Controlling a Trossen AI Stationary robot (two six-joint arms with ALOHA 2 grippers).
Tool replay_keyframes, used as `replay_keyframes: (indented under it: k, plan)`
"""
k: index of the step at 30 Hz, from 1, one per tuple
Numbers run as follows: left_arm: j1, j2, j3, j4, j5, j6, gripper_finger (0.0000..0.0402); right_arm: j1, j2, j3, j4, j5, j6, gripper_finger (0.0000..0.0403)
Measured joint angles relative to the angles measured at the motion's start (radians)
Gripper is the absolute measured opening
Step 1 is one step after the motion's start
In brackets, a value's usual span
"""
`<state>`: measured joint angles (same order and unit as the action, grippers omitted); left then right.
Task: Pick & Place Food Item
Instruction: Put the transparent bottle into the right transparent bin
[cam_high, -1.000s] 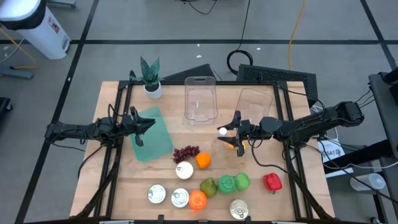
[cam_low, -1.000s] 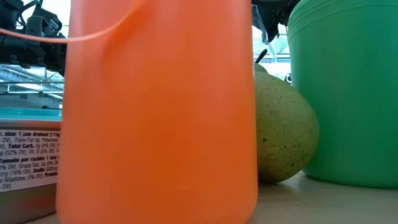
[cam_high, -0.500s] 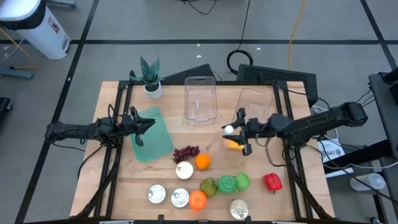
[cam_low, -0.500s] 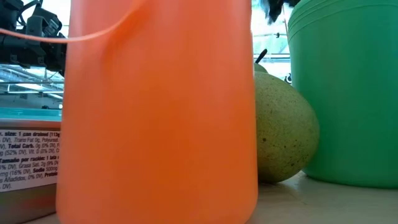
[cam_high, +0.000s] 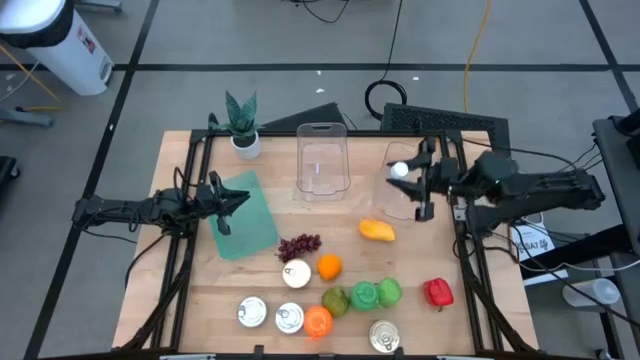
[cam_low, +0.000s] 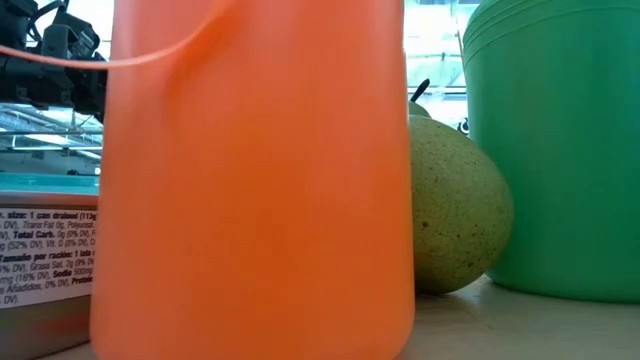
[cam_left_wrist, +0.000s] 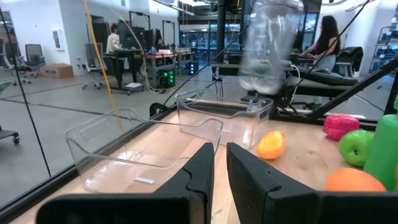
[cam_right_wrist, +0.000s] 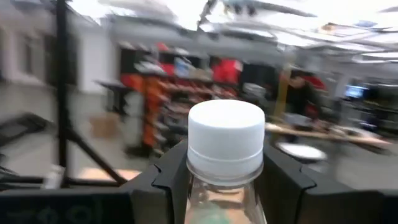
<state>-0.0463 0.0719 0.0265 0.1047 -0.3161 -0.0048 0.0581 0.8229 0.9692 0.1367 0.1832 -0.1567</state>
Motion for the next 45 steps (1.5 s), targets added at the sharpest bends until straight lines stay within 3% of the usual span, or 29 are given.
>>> replay_keyframes:
  k: [4, 10, 20, 27, 45]
  plan:
    - [0.0, 0.0, 0.0, 0.003, 0.0, 0.006, 0.0051, -0.014, 0.01, 0.108, -0.113, 0.083, -0.078, 0.0135]
    - [0.0, 0.0, 0.0, -0.002, 0.0, 0.015, 0.0051, -0.064, -0.042, 0.102, -0.165, 0.171, -0.144, 0.0136]
    - [0.0, 0.0, 0.0, -0.005, 0.0, 0.002, 0.0051, -0.191, -0.155, -0.077, -0.161, 0.269, -0.106, 0.0136]
    - [0.0, 0.0, 0.0, 0.003, 0.0, 0.003, 0.0051, -0.305, -0.189, -0.221, -0.094, 0.263, -0.007, 0.0136]
    - [0.0, 0.0, 0.0, 0.005, 0.0, 0.003, 0.0051, -0.463, -0.216, -0.466, 0.113, 0.258, 0.057, 0.0136]
